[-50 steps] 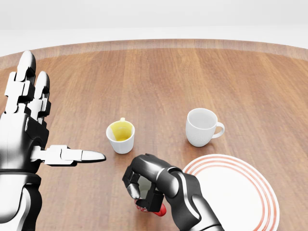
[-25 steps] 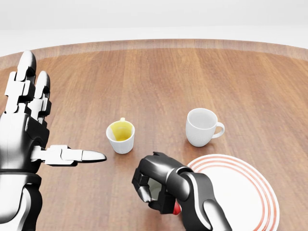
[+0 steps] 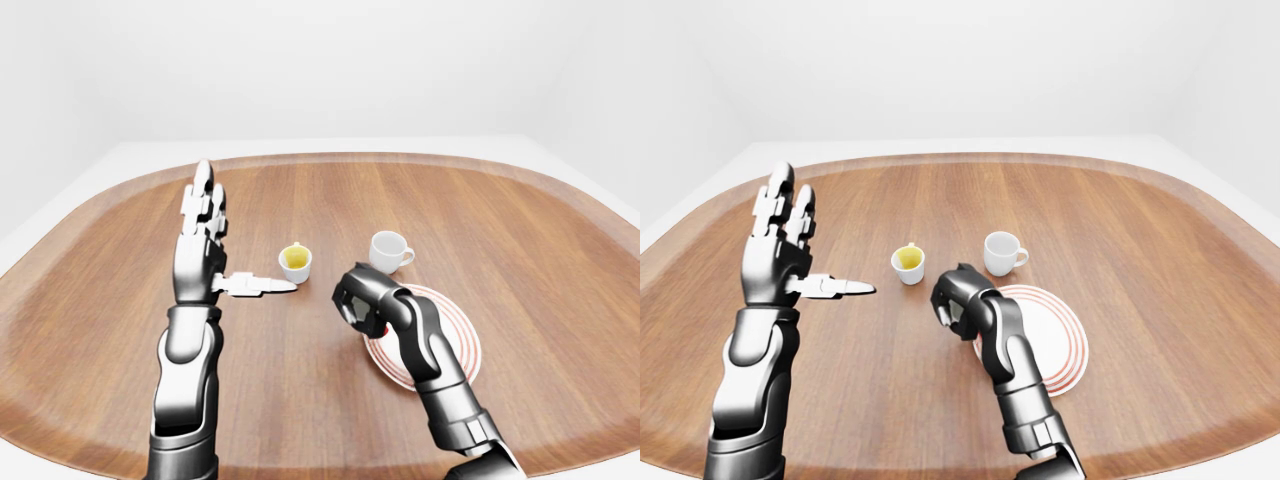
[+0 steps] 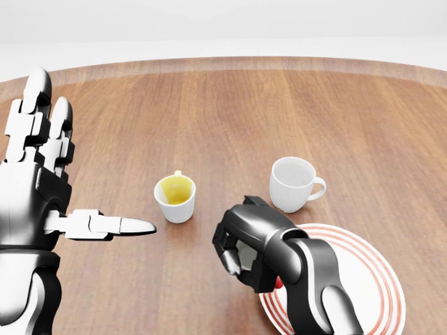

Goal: Pick up the red mug and put it on the plate

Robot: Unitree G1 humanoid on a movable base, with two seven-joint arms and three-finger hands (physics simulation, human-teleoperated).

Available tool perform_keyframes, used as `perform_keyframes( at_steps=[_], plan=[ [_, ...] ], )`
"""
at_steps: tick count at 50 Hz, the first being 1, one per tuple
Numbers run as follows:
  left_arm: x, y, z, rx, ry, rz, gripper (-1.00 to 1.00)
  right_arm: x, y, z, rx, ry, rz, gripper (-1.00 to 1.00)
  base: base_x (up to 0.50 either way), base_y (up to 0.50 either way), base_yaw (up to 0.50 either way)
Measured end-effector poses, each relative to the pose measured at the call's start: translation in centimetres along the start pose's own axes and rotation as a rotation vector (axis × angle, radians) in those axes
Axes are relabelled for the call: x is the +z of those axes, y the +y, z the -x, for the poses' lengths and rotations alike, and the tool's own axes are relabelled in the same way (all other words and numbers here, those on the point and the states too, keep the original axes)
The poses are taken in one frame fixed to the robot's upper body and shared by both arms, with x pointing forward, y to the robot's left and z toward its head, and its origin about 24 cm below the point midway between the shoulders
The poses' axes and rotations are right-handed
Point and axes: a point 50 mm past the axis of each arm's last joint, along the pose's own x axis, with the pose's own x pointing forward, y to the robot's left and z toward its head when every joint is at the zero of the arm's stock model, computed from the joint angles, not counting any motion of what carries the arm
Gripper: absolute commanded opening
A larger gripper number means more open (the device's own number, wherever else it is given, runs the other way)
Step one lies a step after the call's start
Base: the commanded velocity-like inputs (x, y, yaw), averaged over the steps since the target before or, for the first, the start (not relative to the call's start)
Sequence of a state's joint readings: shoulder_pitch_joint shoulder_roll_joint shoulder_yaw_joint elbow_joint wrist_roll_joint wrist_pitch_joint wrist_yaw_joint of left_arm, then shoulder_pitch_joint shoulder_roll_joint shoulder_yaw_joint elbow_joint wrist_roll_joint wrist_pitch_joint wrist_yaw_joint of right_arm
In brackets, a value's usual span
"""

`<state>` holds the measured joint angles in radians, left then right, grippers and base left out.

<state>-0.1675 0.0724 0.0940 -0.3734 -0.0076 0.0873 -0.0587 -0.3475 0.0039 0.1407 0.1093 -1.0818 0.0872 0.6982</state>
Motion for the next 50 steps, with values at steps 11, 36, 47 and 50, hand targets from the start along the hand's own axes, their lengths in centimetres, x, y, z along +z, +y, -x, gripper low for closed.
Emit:
perform_keyframes(
  at_steps=[11,36,47,50],
  plan=[
    [0.3,-0.1,0.0,-0.003,-0.014,-0.002,1.0,-1.1,-1.7,0.9,-0.064,0.027,0.007,-1.0,0.0,0.0,0.0],
    [0.8,-0.3,-0.1,-0.009,-0.033,-0.006,1.0,-4.2,-1.9,1.7,-0.06,0.057,-0.092,-1.0,0.0,0.0,0.0],
    [0.8,-0.4,-0.1,-0.011,-0.037,-0.007,1.0,-6.2,-2.0,2.2,-0.054,0.093,-0.136,-1.0,0.0,0.0,0.0],
    [0.9,-0.4,-0.1,-0.012,-0.039,-0.007,1.0,-6.7,-2.2,2.4,-0.058,0.103,-0.143,-1.0,0.0,0.0,0.0]
  ],
)
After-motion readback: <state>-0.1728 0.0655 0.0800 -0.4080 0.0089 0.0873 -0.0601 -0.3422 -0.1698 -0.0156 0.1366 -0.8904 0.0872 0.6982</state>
